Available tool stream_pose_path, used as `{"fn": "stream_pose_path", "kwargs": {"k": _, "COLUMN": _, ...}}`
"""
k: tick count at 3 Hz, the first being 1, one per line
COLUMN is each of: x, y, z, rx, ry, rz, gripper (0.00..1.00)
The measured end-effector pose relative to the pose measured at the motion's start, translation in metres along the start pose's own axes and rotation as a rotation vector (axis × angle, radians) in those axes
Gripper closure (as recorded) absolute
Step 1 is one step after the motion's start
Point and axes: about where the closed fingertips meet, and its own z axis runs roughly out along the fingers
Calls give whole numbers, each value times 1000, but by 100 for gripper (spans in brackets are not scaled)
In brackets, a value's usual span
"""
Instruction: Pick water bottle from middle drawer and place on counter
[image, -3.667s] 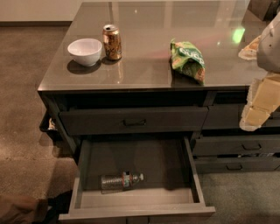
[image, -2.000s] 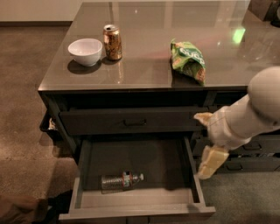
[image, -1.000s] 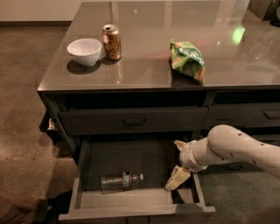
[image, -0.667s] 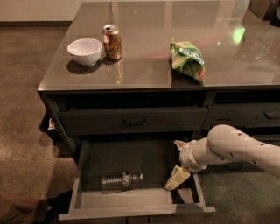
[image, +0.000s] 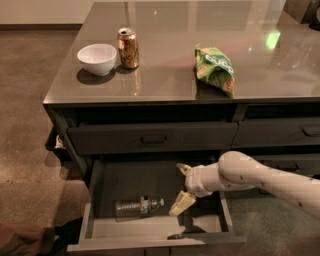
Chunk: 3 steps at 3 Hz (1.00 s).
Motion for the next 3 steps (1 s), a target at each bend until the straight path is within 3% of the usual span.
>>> {"fn": "stream_pose_path", "kwargs": {"k": 1, "x": -13, "y": 0, "z": 62, "rx": -45, "ry": -104, "rz": -30, "gripper": 0}}
{"fn": "stream_pose_path", "kwargs": {"k": 3, "x": -3, "y": 15, "z": 163, "rx": -116, "ry": -183, "rz": -5, "gripper": 0}}
